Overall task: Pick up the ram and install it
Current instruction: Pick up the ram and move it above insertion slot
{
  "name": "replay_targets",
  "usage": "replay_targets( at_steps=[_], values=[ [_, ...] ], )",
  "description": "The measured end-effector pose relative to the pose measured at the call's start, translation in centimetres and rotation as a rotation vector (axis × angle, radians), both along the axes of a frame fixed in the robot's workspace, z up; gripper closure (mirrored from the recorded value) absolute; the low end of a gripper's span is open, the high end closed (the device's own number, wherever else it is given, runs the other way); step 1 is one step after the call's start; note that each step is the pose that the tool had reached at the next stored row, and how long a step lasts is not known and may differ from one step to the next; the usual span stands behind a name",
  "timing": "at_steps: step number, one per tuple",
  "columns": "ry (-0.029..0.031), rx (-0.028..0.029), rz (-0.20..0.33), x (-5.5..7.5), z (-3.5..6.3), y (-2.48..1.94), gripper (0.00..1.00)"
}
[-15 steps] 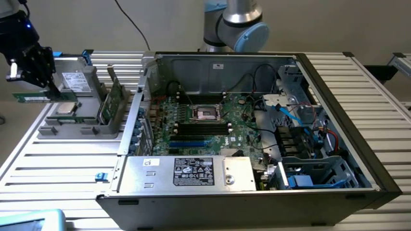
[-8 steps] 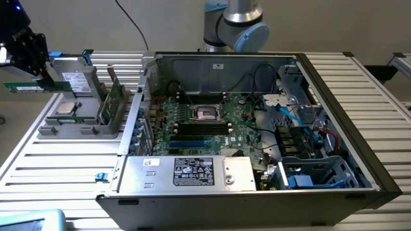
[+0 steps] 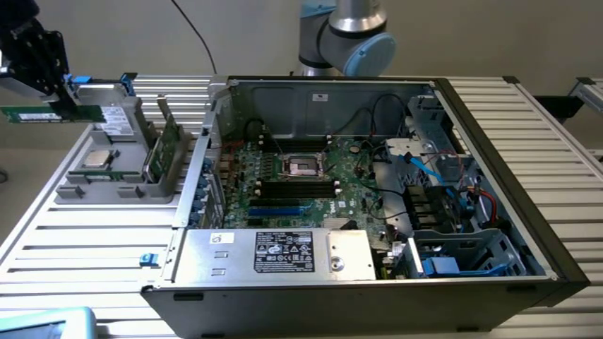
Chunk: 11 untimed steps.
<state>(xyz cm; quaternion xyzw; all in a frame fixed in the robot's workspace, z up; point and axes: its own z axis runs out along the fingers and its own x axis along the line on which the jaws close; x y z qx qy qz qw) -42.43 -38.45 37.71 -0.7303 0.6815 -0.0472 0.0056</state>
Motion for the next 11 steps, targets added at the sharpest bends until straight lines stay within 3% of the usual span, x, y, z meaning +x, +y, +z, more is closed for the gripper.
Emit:
replay_targets(
  at_steps=[11],
  values=[
    [0.0000,0.0000,0.000,3.7,1.61,0.00,0.86]
  ],
)
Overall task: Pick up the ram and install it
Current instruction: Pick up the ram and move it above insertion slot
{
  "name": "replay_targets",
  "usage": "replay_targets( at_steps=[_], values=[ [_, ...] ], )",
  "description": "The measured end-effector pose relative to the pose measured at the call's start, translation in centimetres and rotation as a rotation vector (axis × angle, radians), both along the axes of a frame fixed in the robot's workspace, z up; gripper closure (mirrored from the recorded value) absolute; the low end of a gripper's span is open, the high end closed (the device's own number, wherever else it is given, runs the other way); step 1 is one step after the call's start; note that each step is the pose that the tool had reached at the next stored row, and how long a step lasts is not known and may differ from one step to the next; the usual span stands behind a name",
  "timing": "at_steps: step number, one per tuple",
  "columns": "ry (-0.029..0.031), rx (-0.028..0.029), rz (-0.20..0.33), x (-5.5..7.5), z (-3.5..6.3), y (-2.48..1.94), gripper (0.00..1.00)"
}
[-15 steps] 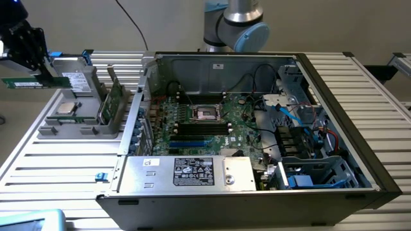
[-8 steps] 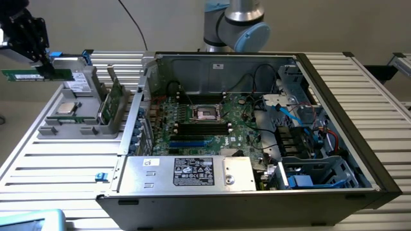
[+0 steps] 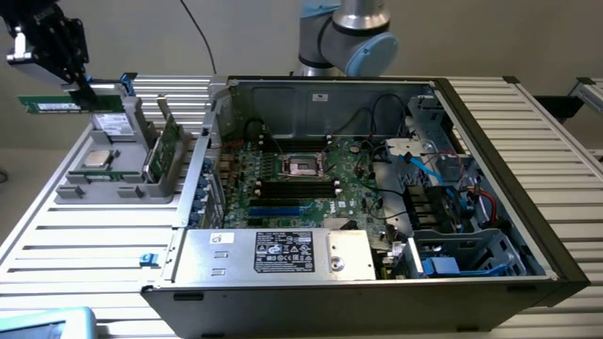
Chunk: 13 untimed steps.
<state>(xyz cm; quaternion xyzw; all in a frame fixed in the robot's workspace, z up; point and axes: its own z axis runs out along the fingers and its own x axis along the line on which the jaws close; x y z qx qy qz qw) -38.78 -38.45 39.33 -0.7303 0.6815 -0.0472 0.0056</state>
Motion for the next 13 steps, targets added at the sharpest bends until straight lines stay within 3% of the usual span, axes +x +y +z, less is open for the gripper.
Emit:
replay_targets(
  at_steps=[13],
  values=[
    [0.0000,0.0000,0.000,5.9,1.10,-0.03,0.86]
  ],
)
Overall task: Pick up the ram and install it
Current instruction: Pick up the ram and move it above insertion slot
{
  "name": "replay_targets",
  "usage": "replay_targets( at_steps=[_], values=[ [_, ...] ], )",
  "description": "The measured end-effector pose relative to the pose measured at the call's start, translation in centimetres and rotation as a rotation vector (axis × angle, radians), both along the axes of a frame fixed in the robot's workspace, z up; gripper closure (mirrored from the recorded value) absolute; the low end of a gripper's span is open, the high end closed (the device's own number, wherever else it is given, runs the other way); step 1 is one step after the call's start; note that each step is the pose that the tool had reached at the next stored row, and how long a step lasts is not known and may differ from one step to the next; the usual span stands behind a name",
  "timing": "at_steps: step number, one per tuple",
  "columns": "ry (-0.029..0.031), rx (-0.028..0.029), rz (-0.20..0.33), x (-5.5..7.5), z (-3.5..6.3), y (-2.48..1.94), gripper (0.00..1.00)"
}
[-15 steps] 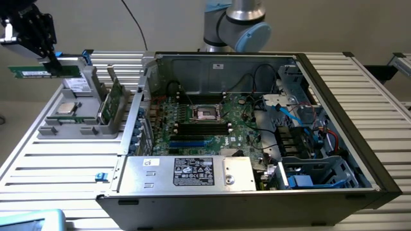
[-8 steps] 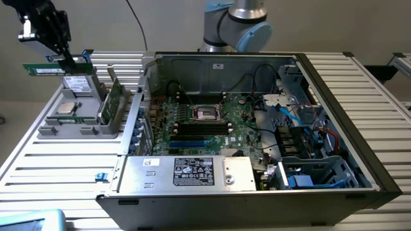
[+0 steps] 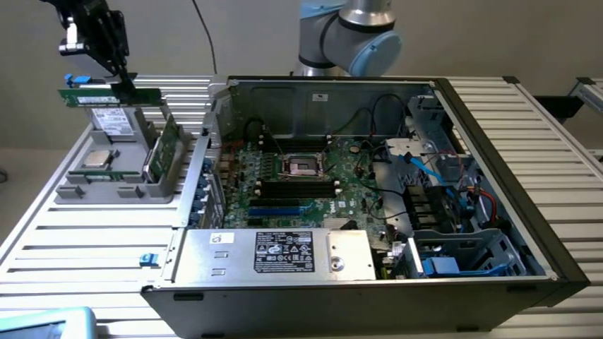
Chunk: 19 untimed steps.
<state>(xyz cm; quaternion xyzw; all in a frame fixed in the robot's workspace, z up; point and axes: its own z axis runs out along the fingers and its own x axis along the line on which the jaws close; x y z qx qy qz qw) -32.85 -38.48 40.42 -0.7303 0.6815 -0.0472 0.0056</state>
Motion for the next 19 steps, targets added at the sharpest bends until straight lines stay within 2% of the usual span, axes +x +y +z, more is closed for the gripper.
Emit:
replay_targets(
  at_steps=[15,17,19],
  values=[
    [0.0000,0.0000,0.000,6.8,0.11,0.00,0.86],
    [-0.0015,0.0000,0.000,7.7,0.11,0.00,0.86],
    [-0.0063,0.0000,0.000,8.5,0.11,0.00,0.86]
  ],
)
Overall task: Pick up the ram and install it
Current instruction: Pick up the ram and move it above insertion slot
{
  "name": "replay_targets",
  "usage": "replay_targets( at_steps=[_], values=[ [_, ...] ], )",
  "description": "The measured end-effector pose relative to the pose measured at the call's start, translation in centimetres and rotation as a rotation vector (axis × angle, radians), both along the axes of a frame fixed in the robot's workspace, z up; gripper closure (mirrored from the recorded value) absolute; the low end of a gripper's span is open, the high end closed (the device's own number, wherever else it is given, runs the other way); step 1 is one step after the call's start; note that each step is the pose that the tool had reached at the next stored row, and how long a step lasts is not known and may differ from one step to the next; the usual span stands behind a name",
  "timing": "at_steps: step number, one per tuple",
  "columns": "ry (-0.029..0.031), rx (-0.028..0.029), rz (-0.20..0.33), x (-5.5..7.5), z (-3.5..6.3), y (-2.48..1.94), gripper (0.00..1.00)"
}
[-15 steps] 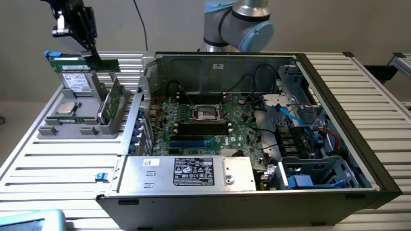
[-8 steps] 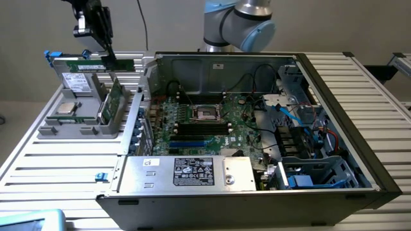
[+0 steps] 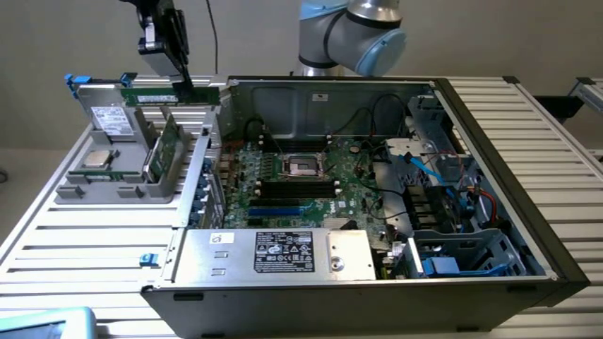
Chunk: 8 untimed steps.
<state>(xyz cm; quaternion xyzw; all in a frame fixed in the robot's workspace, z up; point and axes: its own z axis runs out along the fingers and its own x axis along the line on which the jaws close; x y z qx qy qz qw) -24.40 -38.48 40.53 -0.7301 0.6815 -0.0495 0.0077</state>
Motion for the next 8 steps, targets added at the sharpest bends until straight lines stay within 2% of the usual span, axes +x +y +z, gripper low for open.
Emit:
replay_targets(
  at_steps=[8],
  values=[
    [-0.0233,0.0001,0.000,2.7,0.00,0.00,0.86]
  ],
)
